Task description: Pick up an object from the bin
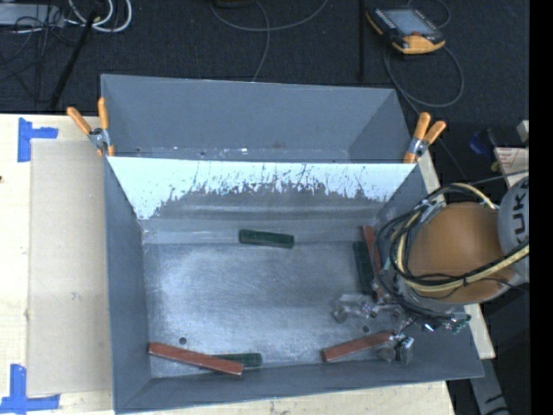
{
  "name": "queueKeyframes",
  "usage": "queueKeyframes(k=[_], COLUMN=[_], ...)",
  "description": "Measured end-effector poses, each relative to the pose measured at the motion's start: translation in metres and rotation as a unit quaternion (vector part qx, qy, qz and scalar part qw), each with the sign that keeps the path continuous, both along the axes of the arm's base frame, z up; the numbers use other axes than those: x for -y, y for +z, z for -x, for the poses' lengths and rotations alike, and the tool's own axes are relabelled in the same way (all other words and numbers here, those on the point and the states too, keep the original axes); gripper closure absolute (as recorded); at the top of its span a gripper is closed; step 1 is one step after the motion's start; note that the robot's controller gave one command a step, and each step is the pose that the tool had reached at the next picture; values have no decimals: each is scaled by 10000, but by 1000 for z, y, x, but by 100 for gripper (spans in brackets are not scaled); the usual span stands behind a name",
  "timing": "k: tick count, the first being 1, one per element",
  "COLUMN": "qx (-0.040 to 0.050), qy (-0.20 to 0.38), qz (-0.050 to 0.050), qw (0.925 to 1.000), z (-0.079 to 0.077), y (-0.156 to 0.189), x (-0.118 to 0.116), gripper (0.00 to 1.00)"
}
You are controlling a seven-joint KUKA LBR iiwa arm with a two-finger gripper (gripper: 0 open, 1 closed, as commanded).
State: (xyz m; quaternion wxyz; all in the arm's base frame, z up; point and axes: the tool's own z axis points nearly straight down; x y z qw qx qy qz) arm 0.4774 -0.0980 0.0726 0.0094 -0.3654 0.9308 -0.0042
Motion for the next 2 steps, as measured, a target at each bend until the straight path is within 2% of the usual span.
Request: queueKeyframes(k=[1, 2], qx=[-43, -68], qy=[5, -457], qz=[-10, -9], qw=[10000, 9989], z=[2, 5], y=[-1, 146], x=[-1, -8], gripper=[100, 100])
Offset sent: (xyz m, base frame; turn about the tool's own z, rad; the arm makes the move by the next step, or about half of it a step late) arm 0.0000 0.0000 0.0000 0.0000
